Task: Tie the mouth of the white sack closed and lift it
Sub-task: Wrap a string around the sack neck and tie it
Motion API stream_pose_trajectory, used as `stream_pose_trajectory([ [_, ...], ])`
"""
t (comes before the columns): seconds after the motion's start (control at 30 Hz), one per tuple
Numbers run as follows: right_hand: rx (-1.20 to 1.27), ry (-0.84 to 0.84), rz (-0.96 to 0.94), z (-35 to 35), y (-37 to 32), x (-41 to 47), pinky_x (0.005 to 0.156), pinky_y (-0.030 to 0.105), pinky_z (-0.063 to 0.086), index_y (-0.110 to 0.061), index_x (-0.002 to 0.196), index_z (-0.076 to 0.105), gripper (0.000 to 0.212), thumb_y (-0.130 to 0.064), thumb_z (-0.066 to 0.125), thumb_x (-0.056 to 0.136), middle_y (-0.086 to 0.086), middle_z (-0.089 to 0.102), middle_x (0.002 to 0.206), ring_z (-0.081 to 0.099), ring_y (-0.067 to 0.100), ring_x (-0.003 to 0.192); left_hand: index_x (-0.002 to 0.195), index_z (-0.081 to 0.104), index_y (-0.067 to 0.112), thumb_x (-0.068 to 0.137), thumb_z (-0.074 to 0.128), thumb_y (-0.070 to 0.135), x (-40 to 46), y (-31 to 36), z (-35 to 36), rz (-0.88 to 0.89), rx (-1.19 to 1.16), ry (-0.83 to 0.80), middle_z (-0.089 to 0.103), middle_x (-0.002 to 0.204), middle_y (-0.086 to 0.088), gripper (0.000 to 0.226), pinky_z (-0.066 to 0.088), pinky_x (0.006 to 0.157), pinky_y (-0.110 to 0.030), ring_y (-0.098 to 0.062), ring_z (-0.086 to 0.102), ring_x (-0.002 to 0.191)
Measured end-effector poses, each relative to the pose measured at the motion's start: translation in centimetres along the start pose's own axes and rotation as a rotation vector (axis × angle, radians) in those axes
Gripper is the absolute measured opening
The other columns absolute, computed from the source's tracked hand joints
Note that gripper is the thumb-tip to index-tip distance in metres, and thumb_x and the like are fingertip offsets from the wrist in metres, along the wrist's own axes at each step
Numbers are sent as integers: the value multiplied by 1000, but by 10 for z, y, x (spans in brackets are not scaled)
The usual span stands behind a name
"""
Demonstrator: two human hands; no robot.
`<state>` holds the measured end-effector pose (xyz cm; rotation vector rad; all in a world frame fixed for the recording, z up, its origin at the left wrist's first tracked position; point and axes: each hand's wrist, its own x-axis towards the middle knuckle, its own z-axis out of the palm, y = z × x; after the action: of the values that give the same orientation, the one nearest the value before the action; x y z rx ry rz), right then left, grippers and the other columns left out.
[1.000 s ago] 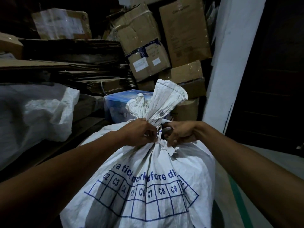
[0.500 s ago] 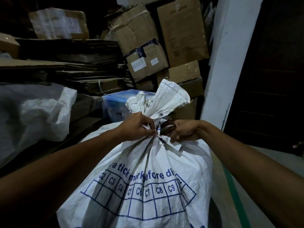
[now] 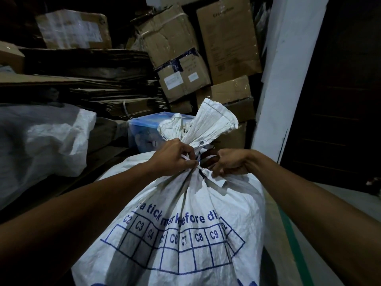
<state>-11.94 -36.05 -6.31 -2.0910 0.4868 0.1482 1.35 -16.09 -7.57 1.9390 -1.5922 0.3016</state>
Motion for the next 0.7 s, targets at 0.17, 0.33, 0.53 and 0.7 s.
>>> stream_pose_trajectory([
  [0.17,37,-30,-8,0,-1,-4,84,40,52,-4,100,76,27,13,76,79,22,66,108,58,33,100,85,76,35,87,78,47,-1,0,3,-7,31,-1,59,83,8,12,54,75,-41,-16,59,88],
  [0.33,58,-52,-36,-2,-3,-3,86,38,57,-5,101,74,26,15,72,84,19,72,103,67,27,93,88,76,36,89,77,51,1,3,7,-25,66,-4,56,89,7,16,55,74,-39,-16,61,92],
  [0.53,183,-79,-95,-5,2,-6,71,18,58,-10,85,79,38,18,55,95,0,78,85,72,9,81,95,79,32,94,76,44,4,3,12,-27,70,-23,66,89,9,12,57,77,-40,-14,61,94],
  [0.7,112,-4,-103,-7,6,-8,62,17,51,-12,74,82,50,17,48,97,-4,69,65,60,5,63,96,81,29,94,78,36,10,5,16,-69,21,-58,78,94,9,8,60,79,-33,-9,71,89],
])
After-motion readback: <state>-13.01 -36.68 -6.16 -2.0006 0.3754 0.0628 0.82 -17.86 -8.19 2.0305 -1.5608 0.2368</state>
